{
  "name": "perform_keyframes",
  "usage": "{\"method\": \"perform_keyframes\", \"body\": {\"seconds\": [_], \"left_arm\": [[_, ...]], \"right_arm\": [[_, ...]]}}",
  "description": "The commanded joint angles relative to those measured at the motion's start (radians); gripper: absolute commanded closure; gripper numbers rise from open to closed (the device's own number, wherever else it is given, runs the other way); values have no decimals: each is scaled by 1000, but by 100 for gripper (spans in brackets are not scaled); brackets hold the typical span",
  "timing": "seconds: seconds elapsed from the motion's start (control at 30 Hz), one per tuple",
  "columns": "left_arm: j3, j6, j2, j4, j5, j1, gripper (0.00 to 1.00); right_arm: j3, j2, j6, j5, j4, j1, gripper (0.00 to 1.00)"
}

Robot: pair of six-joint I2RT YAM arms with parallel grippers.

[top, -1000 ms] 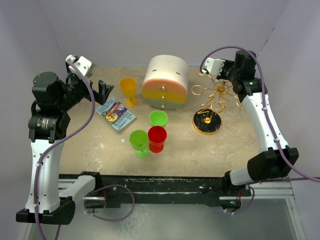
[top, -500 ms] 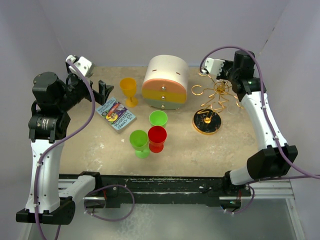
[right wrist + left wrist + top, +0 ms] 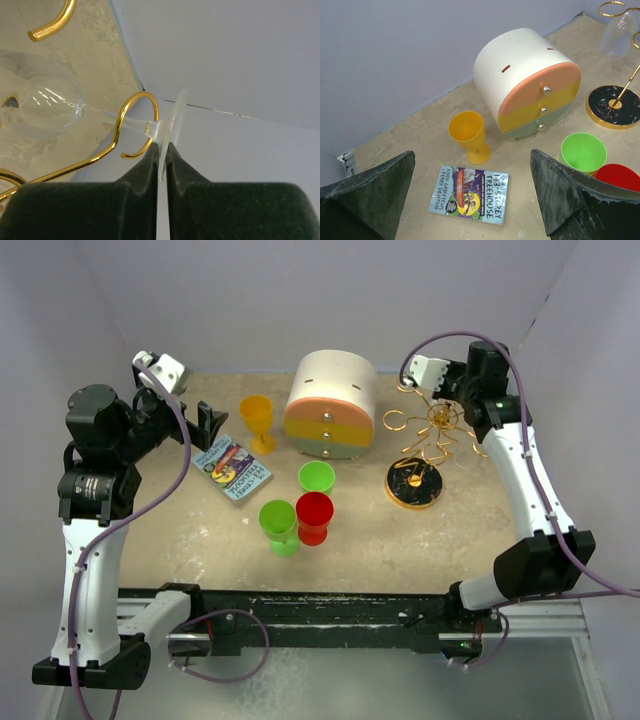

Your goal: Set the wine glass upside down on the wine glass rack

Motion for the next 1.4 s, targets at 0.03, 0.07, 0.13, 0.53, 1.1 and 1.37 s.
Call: {"method": "perform_keyframes", "body": {"seconds": [0.03, 0.07, 0.13, 0.53, 1.1, 1.37], "left_arm": [[-4, 16, -15, 45, 20, 10, 1], [-4, 18, -15, 44, 20, 10, 1], [-4, 17, -16, 44, 20, 10, 1], [-9, 18, -18, 47, 20, 10, 1], [-12, 18, -23, 47, 17, 11, 1], [-13, 18, -24, 49, 19, 11, 1]], "right_arm": [[10, -4, 33, 6, 33, 5, 92], [10, -3, 34, 4, 31, 5, 91], [10, -1, 33, 1, 28, 5, 91], [-9, -2, 32, 4, 37, 5, 84], [-15, -20, 40, -8, 50, 5, 66], [-14, -39, 46, -16, 65, 5, 65]]}}
